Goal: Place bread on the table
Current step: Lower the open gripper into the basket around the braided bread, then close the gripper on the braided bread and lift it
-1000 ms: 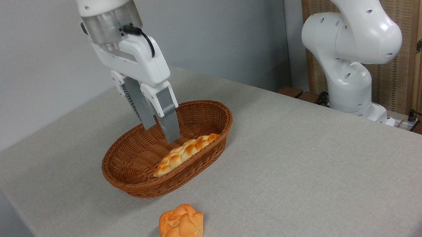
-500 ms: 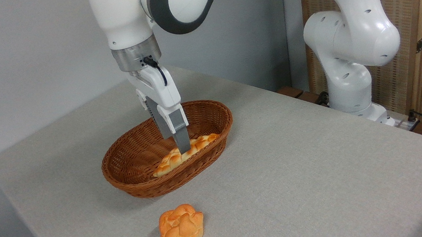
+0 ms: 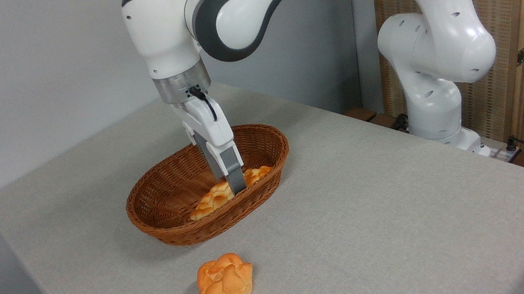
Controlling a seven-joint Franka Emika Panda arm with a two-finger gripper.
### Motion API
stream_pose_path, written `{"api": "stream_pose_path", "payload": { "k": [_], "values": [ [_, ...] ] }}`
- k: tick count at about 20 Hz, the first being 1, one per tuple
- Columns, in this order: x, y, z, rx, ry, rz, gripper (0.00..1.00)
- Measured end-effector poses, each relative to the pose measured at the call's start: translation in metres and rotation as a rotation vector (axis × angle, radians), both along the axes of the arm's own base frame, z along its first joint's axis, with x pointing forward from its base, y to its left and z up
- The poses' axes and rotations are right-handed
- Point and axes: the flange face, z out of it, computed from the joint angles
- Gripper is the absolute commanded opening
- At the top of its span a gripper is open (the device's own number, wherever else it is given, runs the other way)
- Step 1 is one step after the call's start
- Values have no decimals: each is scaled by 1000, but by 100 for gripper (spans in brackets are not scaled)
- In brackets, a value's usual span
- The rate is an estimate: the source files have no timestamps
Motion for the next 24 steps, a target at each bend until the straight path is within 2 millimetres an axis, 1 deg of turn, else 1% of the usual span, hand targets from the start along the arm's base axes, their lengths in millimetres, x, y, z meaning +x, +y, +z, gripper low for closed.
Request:
{"api": "stream_pose_path", "payload": {
  "k": [4, 5, 7, 8, 10, 11, 24],
  "values": [
    [-5, -3, -13, -1, -5, -11, 99],
    [-7, -4, -15, -1, -6, -14, 93],
    [-8, -5, -17, 1, -8, -19, 67],
    [-8, -5, -17, 2, -9, -20, 58],
    [-8, -5, -16, 3, -9, -29, 51],
    [-9, -5, -16, 3, -9, -39, 44],
    [-10, -4, -16, 4, -8, -50, 43]
  ]
}}
